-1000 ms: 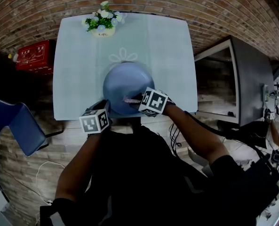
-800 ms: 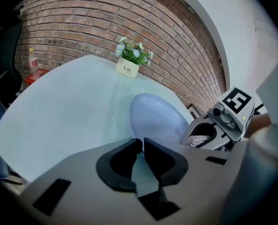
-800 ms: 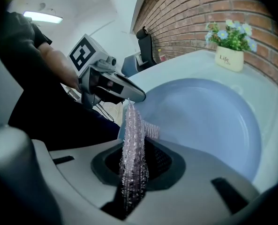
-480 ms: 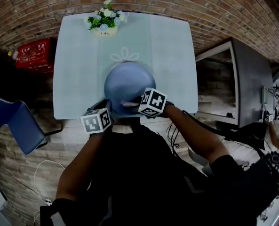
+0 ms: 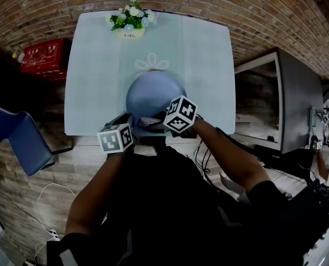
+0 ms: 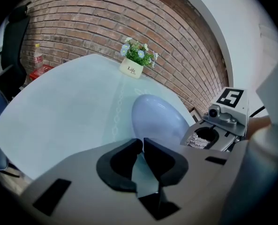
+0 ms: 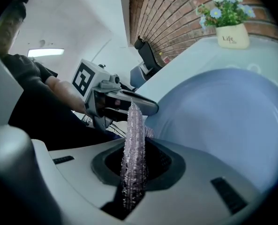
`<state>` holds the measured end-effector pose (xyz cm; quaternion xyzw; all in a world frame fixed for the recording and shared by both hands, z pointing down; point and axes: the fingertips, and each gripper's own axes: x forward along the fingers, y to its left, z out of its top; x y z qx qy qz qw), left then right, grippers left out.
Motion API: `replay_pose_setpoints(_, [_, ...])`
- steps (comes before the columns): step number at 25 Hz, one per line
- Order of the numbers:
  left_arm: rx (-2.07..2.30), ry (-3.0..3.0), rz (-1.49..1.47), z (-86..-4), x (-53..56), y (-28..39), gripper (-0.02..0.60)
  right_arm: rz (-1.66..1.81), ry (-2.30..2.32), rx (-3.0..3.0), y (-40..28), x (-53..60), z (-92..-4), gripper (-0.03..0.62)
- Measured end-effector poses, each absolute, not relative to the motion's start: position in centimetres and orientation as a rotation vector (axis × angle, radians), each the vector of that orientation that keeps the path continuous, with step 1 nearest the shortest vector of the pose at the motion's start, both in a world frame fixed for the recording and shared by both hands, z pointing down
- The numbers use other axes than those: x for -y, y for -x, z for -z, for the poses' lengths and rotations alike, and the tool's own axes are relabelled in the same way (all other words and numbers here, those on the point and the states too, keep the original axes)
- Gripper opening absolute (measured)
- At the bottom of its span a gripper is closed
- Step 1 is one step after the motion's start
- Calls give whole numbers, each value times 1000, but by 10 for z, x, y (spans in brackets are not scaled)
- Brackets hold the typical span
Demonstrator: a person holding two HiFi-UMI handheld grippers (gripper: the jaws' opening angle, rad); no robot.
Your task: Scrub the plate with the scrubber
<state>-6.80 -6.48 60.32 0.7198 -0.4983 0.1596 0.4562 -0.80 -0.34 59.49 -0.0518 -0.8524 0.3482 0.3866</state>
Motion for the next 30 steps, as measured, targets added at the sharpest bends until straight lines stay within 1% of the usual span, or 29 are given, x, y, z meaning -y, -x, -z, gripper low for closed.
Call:
replay_pose_setpoints(11, [1184, -1798, -329, -614, 66, 62, 55, -918, 179, 2246, 5, 7, -570, 67])
replay_pose_setpoints(15, [1207, -1779, -334, -614, 67, 65, 55, -830, -89, 2307, -8, 59, -572, 67])
replay_pose_setpoints(21, [1238, -1762, -393, -606, 65, 67, 55, -615, -530, 2190, -49, 131, -585, 67])
replay_pose_setpoints(25, [1262, -1762, -391, -606, 66, 68, 55, -470, -676, 2051, -70, 152, -606, 67])
replay_pose_setpoints(30, [1279, -1735, -374, -605, 67, 69, 52, -473, -794, 1984, -65, 161, -618, 67])
